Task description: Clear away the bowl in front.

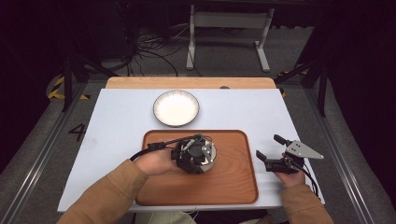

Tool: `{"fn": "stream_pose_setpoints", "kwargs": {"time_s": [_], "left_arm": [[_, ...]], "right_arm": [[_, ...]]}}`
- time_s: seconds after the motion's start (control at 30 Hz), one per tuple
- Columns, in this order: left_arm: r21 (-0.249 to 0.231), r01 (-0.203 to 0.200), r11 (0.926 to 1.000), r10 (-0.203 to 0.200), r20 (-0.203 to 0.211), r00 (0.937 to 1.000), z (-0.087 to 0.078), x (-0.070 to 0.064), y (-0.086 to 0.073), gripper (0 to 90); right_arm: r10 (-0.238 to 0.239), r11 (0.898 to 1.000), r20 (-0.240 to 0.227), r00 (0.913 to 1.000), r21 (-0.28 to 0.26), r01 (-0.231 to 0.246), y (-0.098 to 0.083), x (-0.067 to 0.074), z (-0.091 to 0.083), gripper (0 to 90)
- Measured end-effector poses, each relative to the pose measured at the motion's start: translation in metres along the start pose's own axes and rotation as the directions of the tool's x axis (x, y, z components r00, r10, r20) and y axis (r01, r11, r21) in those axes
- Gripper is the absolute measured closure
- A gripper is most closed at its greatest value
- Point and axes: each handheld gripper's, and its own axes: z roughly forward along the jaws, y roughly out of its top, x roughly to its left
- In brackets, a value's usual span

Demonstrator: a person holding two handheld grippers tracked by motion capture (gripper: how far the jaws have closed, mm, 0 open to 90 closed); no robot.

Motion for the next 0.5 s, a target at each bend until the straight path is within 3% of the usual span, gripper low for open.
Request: {"fn": "stream_pose_setpoints", "kwargs": {"time_s": [0.5], "left_arm": [[0.009,0.011,0.9999,-0.011,0.007,0.9999,0.0081,-0.0011,-0.0033,82.3]], "right_arm": [[0.001,1.0,0.001,1.0,0.0,-0.001,0.0,0.0,0.0,3.7]]}}
